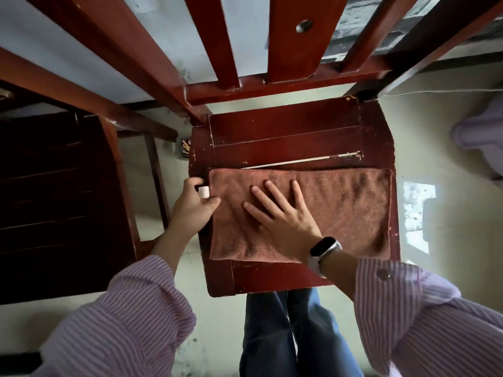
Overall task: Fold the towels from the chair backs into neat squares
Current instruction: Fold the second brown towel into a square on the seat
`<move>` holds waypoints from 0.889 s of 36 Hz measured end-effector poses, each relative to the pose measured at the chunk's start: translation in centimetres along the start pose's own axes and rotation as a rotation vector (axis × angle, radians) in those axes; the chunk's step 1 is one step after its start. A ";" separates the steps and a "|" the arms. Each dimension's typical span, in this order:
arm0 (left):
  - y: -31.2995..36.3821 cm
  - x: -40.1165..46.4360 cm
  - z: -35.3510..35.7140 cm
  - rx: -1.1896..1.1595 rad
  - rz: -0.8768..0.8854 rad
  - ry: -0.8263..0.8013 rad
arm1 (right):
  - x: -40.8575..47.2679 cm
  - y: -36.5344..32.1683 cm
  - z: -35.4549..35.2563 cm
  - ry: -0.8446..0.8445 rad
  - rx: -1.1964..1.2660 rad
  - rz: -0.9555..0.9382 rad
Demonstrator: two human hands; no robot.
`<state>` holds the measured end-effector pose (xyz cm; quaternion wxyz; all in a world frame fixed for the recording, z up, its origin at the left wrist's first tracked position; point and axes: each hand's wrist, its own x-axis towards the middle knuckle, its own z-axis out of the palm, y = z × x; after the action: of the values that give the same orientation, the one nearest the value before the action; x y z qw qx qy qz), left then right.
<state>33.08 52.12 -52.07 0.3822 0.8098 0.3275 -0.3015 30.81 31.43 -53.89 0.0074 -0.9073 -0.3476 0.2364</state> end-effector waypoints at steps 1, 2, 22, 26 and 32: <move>-0.1 0.0 0.1 0.013 0.028 0.026 | 0.1 0.1 0.3 -0.018 -0.009 0.006; -0.3 -0.1 0.0 0.001 0.052 0.043 | 0.1 0.2 0.4 -0.025 -0.017 0.008; -5.9 -6.6 2.4 0.074 -0.016 0.174 | 0.2 0.3 0.3 0.051 0.018 -0.020; -5.1 -7.1 2.6 0.264 0.245 0.433 | -0.6 -0.5 -0.5 0.140 0.122 0.017; -3.0 -5.5 6.1 0.578 0.711 0.267 | -1.0 -1.1 0.3 0.213 0.200 0.263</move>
<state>26.01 46.96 -52.43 0.1753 0.9765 -0.0207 -0.1240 29.34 31.58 -53.52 0.1032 -0.9596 -0.1981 0.1712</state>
